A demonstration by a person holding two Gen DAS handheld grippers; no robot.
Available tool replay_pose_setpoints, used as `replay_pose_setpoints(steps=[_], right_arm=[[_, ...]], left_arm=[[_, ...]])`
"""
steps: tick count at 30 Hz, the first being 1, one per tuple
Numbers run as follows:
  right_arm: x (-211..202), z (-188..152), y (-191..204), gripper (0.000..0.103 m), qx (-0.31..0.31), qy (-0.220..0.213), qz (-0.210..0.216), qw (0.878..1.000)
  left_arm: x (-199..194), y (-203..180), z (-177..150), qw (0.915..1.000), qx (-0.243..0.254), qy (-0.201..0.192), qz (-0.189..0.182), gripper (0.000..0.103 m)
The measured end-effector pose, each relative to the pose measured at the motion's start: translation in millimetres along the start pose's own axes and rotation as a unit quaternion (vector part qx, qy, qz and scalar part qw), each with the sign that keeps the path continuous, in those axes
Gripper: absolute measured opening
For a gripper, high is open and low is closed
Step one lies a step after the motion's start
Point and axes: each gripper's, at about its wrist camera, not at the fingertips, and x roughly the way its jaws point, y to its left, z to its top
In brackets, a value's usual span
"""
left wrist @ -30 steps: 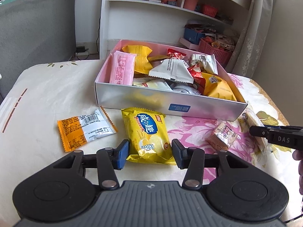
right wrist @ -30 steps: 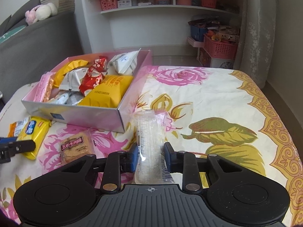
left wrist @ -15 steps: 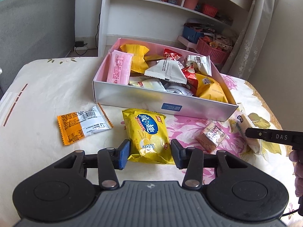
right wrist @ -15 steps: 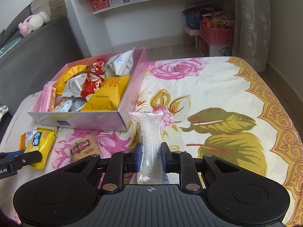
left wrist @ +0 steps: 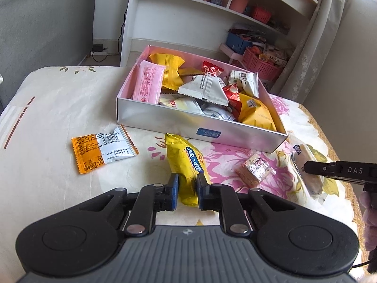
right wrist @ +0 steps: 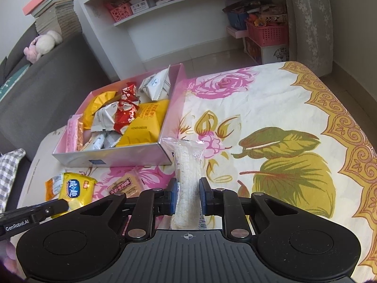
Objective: Organize snacks
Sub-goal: 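Carry the chip bag and bread bag into the pink box and open both tools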
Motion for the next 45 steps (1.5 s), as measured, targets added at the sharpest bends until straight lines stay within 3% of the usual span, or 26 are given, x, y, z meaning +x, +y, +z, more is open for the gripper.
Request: replay_pose_setpoints(steps=[12, 24, 32, 45], right_arm=[[-16.3, 2.8, 2.9, 0.018, 0.021, -0.015, 0.027, 0.999], [-30.2, 18.2, 19.8, 0.018, 0.053, -0.047, 0.074, 0.995], [-10.0, 37.8, 45.7, 0.018, 0.054, -0.073, 0.078, 0.993], [46.3, 72.2, 50.1, 0.019, 0.076, -0.094, 0.090, 0.989]], left_arm=[[-12.6, -2.5, 3.4, 0.9997, -0.006, -0.016, -0.015, 0.013], [-34.4, -7.6, 17.9, 0.9973, -0.024, -0.062, -0.032, 0.013], [-22.1, -7.8, 40.8, 0.9965, -0.015, -0.082, -0.005, 0.013], [25.2, 1.3, 69.6, 0.9945, -0.027, -0.100, 0.010, 0.013]])
